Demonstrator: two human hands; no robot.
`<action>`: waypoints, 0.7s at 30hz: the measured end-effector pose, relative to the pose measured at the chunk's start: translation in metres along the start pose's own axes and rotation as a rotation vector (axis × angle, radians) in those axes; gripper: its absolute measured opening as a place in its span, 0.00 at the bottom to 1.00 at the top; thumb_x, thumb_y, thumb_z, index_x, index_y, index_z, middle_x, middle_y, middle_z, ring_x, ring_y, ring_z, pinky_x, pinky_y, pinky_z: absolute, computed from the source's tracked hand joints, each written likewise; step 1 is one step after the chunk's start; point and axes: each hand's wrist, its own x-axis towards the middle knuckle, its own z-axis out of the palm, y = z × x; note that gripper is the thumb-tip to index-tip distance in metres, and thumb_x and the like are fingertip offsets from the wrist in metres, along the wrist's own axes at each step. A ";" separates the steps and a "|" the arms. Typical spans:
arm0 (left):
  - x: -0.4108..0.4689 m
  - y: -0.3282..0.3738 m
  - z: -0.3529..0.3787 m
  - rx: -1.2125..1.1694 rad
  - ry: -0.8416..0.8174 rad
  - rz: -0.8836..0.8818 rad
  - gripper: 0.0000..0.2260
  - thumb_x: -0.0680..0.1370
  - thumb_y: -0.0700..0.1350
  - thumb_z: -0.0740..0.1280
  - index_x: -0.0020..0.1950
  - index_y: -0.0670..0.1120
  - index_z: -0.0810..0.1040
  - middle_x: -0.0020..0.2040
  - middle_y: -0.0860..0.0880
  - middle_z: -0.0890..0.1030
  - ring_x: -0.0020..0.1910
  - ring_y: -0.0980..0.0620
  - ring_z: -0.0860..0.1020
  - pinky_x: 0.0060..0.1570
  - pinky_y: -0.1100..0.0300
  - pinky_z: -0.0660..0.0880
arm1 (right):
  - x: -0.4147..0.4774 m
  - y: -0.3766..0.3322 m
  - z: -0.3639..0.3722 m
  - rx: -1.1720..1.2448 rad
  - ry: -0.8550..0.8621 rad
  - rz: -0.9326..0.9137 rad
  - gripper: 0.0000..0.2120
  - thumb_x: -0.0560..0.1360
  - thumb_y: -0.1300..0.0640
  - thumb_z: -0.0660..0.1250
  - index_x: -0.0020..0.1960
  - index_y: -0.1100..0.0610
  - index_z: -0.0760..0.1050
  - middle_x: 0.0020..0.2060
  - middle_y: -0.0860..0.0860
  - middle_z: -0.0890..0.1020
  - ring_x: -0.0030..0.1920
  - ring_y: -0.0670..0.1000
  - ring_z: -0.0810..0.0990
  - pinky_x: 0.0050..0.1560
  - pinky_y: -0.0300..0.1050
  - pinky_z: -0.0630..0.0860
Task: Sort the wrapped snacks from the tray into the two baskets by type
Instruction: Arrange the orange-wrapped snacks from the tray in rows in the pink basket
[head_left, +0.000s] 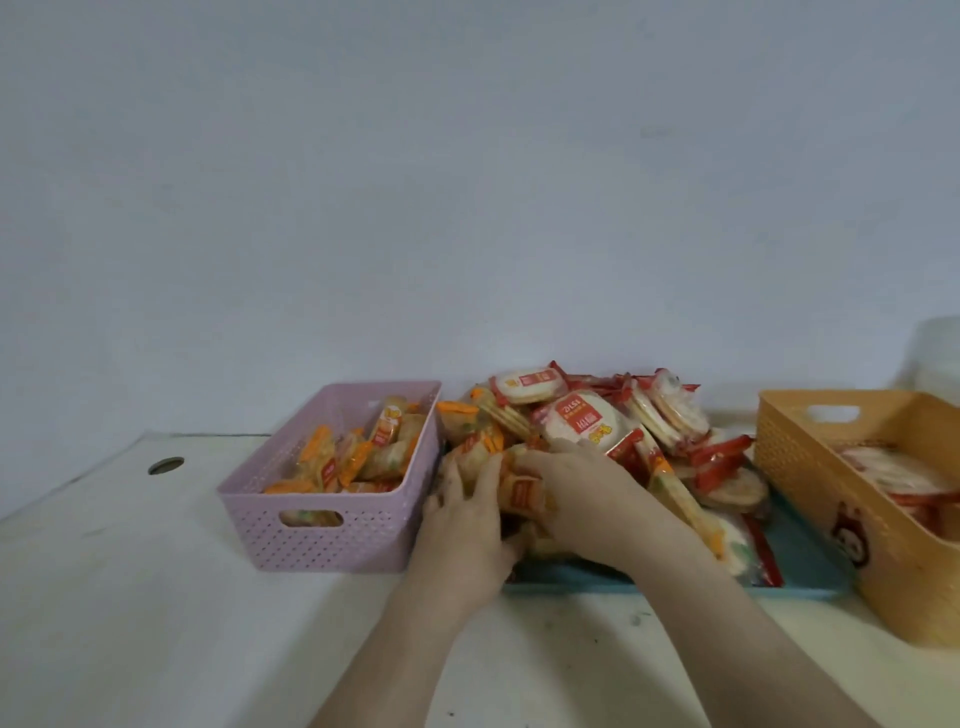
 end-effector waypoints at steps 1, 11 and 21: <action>0.000 -0.003 -0.003 0.016 0.018 0.006 0.40 0.74 0.54 0.67 0.77 0.57 0.42 0.79 0.45 0.48 0.75 0.39 0.56 0.71 0.48 0.59 | 0.001 0.002 0.000 0.001 -0.022 0.014 0.18 0.74 0.53 0.65 0.63 0.48 0.70 0.55 0.50 0.75 0.53 0.54 0.71 0.52 0.48 0.72; -0.010 0.012 -0.011 0.242 0.007 -0.147 0.41 0.68 0.66 0.64 0.73 0.44 0.60 0.68 0.41 0.69 0.66 0.40 0.68 0.62 0.50 0.68 | -0.005 0.020 -0.003 -0.122 -0.413 0.129 0.31 0.68 0.43 0.72 0.67 0.48 0.65 0.61 0.49 0.74 0.63 0.56 0.70 0.63 0.58 0.65; -0.011 0.023 -0.030 -0.118 0.124 -0.102 0.35 0.64 0.64 0.69 0.67 0.55 0.62 0.56 0.53 0.79 0.54 0.47 0.79 0.53 0.53 0.75 | -0.014 0.036 -0.016 0.315 -0.124 0.042 0.15 0.67 0.45 0.74 0.52 0.45 0.77 0.45 0.43 0.81 0.47 0.46 0.79 0.48 0.42 0.76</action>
